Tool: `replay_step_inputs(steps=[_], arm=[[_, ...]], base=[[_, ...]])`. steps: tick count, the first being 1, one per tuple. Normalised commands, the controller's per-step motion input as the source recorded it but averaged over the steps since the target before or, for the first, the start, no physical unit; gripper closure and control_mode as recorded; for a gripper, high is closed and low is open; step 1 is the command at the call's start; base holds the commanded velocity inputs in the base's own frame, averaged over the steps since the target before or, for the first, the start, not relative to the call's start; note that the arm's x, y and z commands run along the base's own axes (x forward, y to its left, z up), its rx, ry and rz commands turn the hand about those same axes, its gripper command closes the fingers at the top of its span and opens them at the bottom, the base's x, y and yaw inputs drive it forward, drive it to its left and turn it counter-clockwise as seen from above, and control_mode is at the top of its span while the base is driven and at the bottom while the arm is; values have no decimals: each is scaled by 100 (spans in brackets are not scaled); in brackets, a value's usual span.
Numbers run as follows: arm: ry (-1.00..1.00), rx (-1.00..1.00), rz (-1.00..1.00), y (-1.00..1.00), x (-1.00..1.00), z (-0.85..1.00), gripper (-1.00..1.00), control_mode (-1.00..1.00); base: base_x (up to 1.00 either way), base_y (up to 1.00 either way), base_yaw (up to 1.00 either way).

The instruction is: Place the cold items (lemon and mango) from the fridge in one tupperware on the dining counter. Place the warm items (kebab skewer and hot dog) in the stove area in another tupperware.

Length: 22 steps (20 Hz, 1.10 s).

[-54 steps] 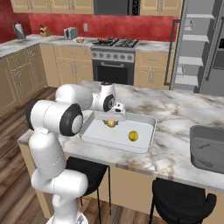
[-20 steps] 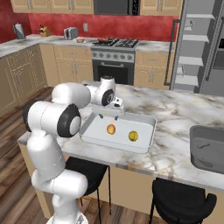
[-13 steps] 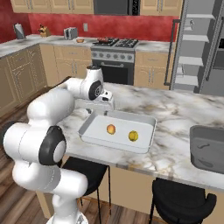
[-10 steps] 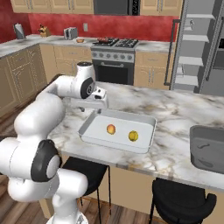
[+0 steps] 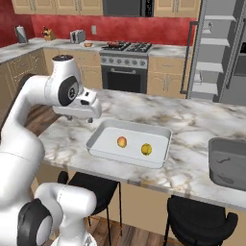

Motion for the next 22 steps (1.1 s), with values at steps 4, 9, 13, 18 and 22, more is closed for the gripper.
replay_step_inputs(steps=[4, 9, 13, 18, 22], arm=[[0, 0, -1, 0, -92, 8, -100, -100], [5, 0, 0, -3, -31, -26, -100, -100], [5, 0, 0, -8, 0, -34, -100, -100], [0, 0, 0, 0, 0, 0, -100, -100], [0, 0, 0, 0, -3, 0, -100, -100]], base=[[0, 0, 0], [0, 0, 0], [0, 0, 0], [0, 0, 0], [0, 0, 0]])
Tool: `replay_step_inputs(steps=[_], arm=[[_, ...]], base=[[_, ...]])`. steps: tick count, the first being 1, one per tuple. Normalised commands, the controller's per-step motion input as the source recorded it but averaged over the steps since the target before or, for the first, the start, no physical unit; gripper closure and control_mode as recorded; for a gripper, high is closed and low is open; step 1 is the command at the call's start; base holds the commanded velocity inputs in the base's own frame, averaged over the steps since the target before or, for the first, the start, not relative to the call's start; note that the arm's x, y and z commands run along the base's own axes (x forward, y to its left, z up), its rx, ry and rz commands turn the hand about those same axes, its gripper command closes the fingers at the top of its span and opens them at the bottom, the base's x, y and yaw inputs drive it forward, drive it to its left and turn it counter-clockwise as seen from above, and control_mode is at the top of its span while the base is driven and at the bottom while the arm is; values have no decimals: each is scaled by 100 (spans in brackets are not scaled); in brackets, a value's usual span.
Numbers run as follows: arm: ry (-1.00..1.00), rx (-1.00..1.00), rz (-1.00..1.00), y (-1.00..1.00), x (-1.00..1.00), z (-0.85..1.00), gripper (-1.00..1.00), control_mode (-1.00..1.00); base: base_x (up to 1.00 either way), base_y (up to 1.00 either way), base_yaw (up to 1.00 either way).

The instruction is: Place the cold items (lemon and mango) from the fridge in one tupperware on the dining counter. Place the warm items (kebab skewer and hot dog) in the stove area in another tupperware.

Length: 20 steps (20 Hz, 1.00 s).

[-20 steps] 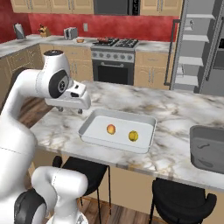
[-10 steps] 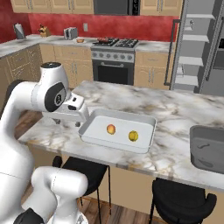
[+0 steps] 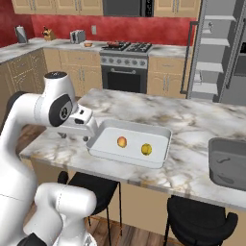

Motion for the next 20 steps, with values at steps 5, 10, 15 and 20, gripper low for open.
replay_step_inputs(steps=[5, 10, 15, 20], arm=[[0, 0, 0, 0, 0, 0, -100, 100], [0, 0, 0, 0, 0, 0, -100, 100], [0, 0, 0, 0, 0, 0, -100, 100], [0, 0, 0, 0, 0, 0, -100, 100]], base=[[-26, 12, -1], [-36, 93, -1], [-39, 100, 0], [-1, 100, -4]])
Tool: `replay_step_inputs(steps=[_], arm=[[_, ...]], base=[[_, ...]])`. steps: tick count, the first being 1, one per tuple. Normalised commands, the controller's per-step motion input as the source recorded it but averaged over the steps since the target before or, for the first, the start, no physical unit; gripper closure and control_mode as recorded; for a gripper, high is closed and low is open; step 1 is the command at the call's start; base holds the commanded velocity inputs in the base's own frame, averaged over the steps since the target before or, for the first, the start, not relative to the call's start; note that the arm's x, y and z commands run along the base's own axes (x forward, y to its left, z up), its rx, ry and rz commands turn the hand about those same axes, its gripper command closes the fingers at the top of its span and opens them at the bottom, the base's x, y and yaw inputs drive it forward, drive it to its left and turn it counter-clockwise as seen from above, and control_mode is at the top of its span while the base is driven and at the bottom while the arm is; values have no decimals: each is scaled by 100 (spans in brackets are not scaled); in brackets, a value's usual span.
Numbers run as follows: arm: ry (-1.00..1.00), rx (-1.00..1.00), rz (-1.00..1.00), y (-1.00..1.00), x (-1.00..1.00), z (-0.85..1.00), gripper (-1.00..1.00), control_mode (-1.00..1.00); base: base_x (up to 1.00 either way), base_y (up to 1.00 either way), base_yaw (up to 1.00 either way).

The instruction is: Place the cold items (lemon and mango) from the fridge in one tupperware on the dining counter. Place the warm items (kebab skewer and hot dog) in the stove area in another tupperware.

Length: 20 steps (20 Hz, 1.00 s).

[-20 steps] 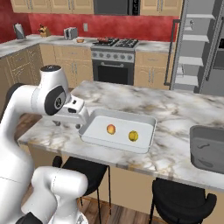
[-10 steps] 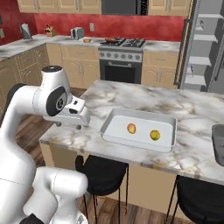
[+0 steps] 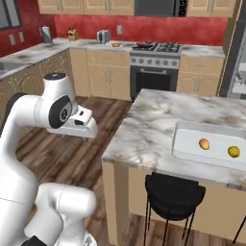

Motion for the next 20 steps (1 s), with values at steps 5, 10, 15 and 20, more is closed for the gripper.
replay_step_inputs(steps=[5, 10, 15, 20], arm=[[0, 0, 0, 0, 0, 0, -100, 100], [0, 0, 0, 0, 0, 0, -100, 100], [0, 0, 0, 0, 0, 0, -100, 100], [0, 0, 0, 0, 0, 0, -100, 100]], base=[[42, 100, -11], [68, 100, -26], [71, 100, -30], [94, 100, -14]])
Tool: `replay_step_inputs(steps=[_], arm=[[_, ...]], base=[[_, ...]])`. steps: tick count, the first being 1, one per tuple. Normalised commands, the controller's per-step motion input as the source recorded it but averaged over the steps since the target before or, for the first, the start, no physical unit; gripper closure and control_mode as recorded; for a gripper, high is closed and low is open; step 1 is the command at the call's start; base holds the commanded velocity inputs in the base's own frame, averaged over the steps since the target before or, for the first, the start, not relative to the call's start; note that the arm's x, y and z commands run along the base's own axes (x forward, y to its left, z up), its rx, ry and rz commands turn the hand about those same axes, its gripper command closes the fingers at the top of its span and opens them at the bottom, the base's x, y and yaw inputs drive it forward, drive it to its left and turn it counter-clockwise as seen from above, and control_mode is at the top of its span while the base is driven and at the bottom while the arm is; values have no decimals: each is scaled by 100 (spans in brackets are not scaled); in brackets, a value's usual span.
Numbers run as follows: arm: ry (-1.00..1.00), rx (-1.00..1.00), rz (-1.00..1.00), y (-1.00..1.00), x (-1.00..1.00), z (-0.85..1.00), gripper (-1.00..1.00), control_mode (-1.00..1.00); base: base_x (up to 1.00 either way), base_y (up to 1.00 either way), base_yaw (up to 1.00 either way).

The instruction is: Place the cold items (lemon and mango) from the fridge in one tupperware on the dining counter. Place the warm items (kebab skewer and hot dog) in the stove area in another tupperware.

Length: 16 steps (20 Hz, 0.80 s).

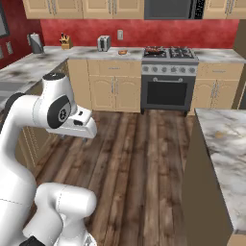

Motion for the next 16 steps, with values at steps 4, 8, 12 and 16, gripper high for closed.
replay_step_inputs(steps=[4, 8, 12, 16], arm=[[0, 0, 0, 0, 0, 0, -100, 100], [0, 0, 0, 0, 0, 0, -100, 100], [0, 0, 0, 0, 0, 0, -100, 100], [0, 0, 0, 0, 0, 0, -100, 100]], base=[[100, 78, 8], [100, 0, 27], [100, -1, 25], [100, -6, 9]])
